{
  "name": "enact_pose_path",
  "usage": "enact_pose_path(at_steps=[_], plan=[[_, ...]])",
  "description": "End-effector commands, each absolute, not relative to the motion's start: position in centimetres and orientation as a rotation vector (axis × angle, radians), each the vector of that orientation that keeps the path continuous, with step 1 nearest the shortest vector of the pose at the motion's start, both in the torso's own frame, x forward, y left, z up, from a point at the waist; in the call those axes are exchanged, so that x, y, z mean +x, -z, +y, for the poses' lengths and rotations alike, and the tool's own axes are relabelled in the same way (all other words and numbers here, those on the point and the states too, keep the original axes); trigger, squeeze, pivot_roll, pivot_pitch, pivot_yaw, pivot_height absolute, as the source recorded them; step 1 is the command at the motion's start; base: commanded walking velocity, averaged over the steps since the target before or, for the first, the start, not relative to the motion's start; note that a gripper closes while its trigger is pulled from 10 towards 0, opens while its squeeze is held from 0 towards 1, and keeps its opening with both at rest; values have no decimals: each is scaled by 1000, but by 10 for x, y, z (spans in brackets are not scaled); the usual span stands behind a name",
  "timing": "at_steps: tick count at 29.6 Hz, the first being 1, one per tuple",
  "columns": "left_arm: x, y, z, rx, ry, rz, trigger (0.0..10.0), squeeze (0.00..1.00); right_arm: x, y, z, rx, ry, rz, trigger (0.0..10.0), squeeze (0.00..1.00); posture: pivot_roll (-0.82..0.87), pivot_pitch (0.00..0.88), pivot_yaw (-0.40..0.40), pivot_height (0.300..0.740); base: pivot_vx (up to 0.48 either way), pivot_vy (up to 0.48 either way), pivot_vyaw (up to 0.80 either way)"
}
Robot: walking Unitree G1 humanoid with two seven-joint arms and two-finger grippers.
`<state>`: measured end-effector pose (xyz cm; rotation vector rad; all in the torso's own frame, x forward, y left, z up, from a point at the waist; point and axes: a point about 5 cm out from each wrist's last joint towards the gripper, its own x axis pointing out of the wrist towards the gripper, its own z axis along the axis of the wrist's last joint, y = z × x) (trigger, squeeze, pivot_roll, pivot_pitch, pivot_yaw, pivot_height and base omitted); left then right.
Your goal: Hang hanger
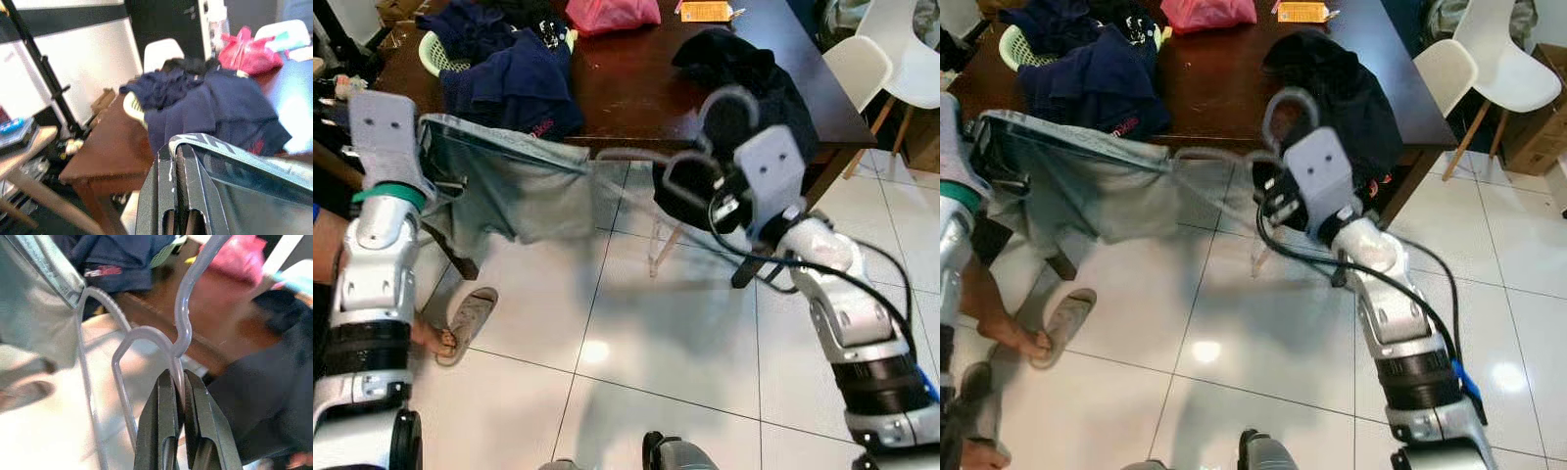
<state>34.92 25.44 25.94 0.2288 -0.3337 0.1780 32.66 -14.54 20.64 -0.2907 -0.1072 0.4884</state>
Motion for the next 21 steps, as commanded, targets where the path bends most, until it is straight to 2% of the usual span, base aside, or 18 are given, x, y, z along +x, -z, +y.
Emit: enact_pose_path(at_steps=[1, 11, 12, 13, 15, 17, 21], plan=[[350, -255, 256, 225, -174, -320, 10000, 0, 325, -207, -148, -244, -482, -97, 10000, 0, -2, 75, 47, 740, 0, 0, 0], [354, -228, 232, 216, -116, -232, 10000, 0, 330, -201, -147, -14, -413, -56, 10000, 0, 0, 78, 43, 740, 0, 0, 0], [355, -224, 229, 205, -112, -223, 10000, 0, 326, -202, -140, 9, -493, -63, 10000, 0, -4, 83, 41, 740, 0, 0, 0], [355, -224, 229, 205, -112, -223, 10000, 0, 326, -202, -140, 9, -493, -63, 10000, 0, -4, 83, 41, 740, 0, 0, 0], [357, -223, 226, 190, -117, -223, 10000, 0, 312, -200, -126, 13, -691, -49, 10000, 0, -5, 85, 40, 740, 0, 0, 0], [357, -223, 226, 190, -117, -223, 10000, 0, 312, -200, -126, 13, -691, -49, 10000, 0, -5, 85, 40, 740, 0, 0, 0], [362, -225, 220, 264, -94, -238, 10000, 0, 285, -191, -108, 34, -949, 17, 10000, 0, -12, 87, 42, 740, 0, 0, 0]])
